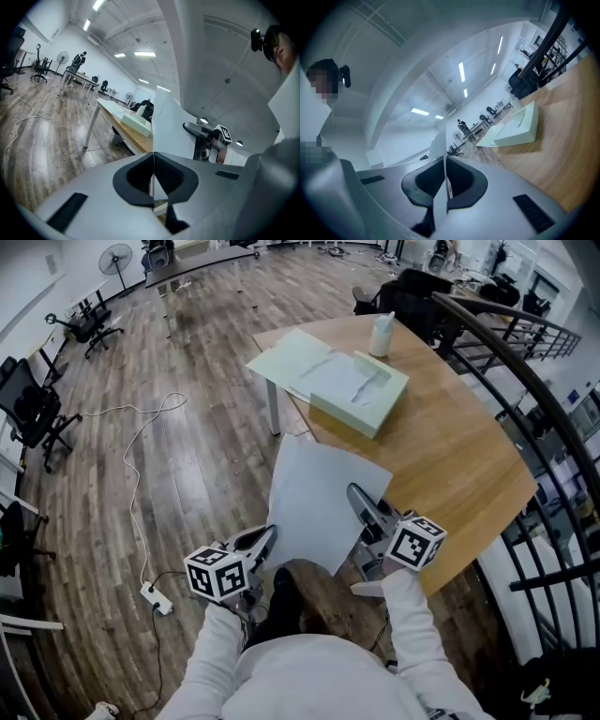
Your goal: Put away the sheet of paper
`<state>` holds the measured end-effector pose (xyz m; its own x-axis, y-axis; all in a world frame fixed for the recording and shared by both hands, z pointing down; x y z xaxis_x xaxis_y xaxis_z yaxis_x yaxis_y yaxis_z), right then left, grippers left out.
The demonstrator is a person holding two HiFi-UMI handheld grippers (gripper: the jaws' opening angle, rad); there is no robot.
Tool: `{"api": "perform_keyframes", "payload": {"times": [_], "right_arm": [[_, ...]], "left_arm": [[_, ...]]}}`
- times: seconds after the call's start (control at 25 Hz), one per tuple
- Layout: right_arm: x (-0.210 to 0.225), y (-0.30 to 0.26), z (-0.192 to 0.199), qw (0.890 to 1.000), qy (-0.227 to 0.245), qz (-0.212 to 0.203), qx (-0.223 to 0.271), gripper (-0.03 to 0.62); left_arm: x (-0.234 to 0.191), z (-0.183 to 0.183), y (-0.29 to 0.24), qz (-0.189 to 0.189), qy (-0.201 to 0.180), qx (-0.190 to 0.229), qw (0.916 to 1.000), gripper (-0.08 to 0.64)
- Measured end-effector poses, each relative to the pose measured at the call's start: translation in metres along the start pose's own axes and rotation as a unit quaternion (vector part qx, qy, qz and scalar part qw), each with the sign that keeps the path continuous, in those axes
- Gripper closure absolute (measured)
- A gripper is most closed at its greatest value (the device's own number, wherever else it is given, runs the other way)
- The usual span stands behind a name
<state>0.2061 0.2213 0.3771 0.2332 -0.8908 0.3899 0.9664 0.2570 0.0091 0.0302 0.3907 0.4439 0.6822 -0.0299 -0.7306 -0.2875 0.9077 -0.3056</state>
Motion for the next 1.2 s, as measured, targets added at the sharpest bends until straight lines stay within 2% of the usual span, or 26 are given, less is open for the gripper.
{"api": "perform_keyframes", "payload": {"times": [0.56, 0.88, 1.2], "right_arm": [[0.06, -0.127, -0.031, 1.0, -0.008, 0.03, 0.005, 0.565], [0.086, -0.158, -0.037, 0.999, -0.012, 0.051, 0.0, 0.565], [0.122, -0.185, -0.056, 0.999, -0.009, 0.051, 0.004, 0.565]], "left_arm": [[-0.075, -0.129, -0.067, 0.029, -0.007, -0.034, 0.999, 0.543], [-0.096, -0.157, -0.097, 0.046, -0.004, -0.054, 0.9975, 0.543], [-0.108, -0.19, -0.135, 0.052, -0.004, -0.058, 0.997, 0.543]]}}
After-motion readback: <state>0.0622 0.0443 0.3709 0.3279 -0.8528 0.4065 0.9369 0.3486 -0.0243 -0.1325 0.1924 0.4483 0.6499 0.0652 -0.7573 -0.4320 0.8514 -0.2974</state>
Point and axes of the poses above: the fingertips, and each gripper's own axes: y backward along the fingers, x to its right, z out of its underside, the point moved 6 cm from there along y, backward along the fingers, and after that the axes turned 15 degrees about y, right-handed, at the moved point
